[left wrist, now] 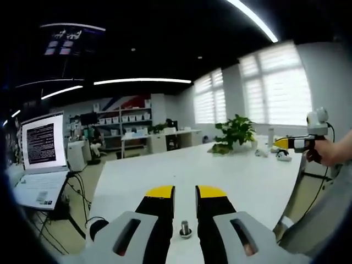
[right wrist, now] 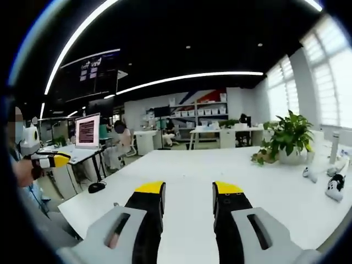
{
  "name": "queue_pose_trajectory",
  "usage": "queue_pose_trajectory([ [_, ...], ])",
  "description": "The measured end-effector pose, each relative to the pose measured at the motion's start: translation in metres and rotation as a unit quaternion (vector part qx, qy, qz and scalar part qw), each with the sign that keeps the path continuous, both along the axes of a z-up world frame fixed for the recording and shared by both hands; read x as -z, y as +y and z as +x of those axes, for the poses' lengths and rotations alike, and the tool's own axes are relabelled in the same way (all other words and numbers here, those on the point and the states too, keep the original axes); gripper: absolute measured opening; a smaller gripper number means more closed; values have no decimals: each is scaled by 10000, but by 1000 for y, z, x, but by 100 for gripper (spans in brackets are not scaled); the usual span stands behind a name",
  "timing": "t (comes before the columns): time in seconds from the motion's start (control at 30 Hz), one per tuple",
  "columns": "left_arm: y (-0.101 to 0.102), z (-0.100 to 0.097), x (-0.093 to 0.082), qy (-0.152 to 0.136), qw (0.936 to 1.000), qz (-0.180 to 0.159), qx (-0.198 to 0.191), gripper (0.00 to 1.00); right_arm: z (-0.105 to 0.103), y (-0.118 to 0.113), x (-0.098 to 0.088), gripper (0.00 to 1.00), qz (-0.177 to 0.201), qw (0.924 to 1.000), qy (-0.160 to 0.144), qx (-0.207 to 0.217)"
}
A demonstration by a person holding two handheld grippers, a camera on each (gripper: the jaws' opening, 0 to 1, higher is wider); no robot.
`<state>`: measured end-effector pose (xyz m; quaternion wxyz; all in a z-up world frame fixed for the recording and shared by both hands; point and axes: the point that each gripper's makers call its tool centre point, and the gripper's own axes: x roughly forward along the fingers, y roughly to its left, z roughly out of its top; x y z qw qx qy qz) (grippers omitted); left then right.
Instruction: Place the washer onto the threaded stud by aligning its center hole with the stud, sliding it down to the base, and recovering from edge contact or off-axis alignment until the washer reaches the visible bottom stop.
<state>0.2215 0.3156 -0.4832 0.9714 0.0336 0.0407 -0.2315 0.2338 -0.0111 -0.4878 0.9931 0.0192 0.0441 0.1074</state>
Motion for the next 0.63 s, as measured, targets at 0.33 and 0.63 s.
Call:
queue_pose_trajectory([
  [0.33,0,1,7,17,10000,66,-25,12,-2,-10,13,36,99,9998,-10,167],
  [0.63,1,2,13,77,9999,128,-34,12,-1,-7,23,36,-3,9999,79,123],
])
